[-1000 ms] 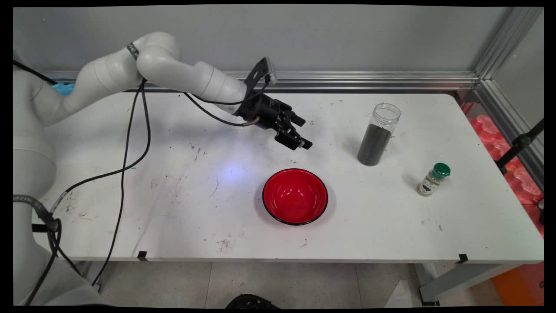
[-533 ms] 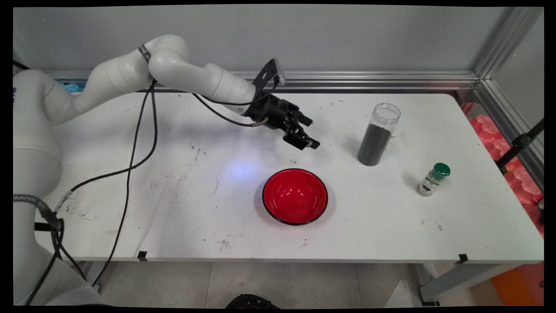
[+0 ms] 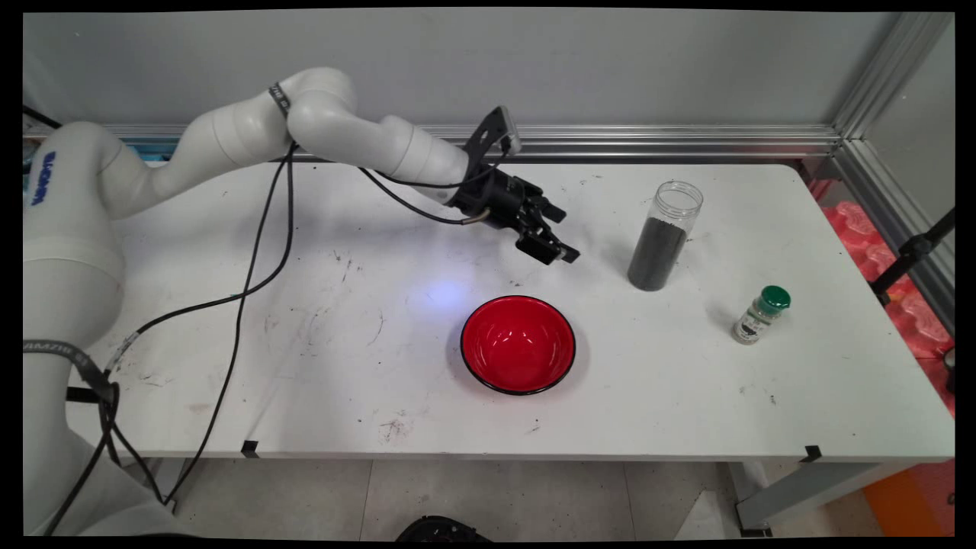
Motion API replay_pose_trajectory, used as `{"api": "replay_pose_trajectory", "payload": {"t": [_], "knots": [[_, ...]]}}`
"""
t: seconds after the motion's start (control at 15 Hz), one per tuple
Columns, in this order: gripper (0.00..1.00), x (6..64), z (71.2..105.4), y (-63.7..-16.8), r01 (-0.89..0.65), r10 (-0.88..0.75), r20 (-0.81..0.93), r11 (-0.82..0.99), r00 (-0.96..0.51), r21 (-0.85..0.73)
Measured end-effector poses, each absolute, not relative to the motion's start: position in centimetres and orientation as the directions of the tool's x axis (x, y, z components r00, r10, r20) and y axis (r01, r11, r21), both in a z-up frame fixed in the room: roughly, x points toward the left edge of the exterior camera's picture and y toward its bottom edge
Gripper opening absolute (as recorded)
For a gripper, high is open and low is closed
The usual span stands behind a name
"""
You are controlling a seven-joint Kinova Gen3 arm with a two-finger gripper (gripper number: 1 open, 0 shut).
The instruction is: Pick up the black seasoning powder from the table
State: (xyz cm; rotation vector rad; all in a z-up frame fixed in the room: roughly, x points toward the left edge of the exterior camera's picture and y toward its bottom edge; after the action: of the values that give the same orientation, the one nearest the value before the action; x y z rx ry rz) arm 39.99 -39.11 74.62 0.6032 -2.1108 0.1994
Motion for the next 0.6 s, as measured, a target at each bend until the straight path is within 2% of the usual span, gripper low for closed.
{"api": "replay_pose_trajectory", "payload": {"t": [0.6], "knots": [[1.0, 37.2, 73.3, -40.7, -0.472, -0.328, 0.822, 0.878, -0.466, 0.082]]}}
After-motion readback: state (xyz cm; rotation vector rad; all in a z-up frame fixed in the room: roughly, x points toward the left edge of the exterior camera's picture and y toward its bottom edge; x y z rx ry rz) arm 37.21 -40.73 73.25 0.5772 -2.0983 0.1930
